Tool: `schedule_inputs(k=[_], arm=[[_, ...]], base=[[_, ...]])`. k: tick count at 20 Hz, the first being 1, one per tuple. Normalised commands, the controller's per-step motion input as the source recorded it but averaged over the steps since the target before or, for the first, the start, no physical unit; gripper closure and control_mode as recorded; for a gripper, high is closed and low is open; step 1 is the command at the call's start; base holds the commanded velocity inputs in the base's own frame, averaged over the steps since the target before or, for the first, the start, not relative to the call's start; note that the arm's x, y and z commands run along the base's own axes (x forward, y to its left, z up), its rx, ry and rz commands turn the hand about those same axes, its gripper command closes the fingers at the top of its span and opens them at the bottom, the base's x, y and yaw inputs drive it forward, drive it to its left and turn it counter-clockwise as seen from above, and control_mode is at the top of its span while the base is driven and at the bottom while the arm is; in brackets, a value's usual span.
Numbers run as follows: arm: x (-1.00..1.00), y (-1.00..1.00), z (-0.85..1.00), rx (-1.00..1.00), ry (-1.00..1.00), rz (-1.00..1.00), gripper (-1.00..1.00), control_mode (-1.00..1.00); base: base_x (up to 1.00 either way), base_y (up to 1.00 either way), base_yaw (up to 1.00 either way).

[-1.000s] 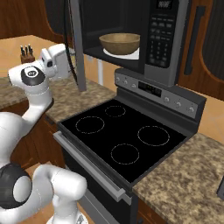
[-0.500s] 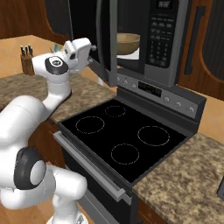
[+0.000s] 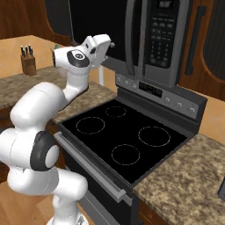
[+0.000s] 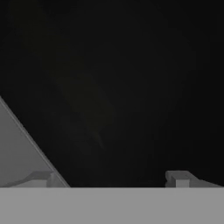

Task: Pick the mushroom from the sink and place it in the bowl. Then pick the bowl and place it in the microwave. Then close the microwave door and press the start button.

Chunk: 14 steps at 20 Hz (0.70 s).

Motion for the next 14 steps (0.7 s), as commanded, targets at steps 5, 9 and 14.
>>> schedule_inputs(k=[5, 9, 14], arm=[[0.52, -0.44, 0.00, 0.01, 0.01, 0.00, -1.00, -1.00], [0.52, -0.47, 0.00, 0.00, 0.00, 0.00, -1.00, -1.00], [0.28, -0.29, -0.02, 0.00, -0.01, 0.00, -1.00, -1.00]], base=[[0.00, 0.00, 0.00], [0.00, 0.00, 0.00], [0.00, 0.00, 0.00]])
